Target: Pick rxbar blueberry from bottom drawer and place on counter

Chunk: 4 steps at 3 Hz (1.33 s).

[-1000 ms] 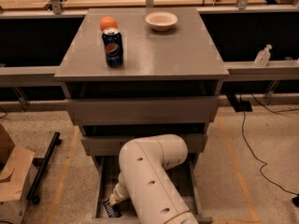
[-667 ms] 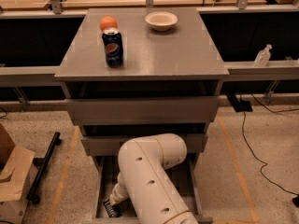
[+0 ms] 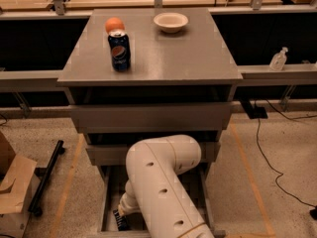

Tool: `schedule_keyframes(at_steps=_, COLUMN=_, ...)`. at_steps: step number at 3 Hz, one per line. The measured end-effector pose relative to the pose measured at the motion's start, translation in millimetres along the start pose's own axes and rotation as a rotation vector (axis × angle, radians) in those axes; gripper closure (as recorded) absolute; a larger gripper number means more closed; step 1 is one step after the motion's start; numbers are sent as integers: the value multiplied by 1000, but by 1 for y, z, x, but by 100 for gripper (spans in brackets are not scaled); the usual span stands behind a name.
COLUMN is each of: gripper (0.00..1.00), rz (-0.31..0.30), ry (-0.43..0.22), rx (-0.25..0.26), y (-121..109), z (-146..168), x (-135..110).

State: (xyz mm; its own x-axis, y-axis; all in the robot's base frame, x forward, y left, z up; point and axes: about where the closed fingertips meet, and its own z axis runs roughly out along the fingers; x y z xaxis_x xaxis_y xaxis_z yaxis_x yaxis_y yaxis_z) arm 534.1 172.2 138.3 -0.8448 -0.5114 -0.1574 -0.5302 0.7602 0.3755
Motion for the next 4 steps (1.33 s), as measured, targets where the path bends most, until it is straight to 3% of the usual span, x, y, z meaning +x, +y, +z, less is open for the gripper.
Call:
schedule_keyframes(at_steps=2, gripper=100, rz=2, ry=-117, rx=187, y=71, z=-145, x=-76)
schedule_keyframes(at_steps=3, gripper=100, rz=-73, ry=-104, rx=196, y=107, z=-164, x=-77)
schedule_keyframes(at_steps=4, gripper=100, rz=-73, ry=-103, rx=194, y=108, z=-163, x=-76)
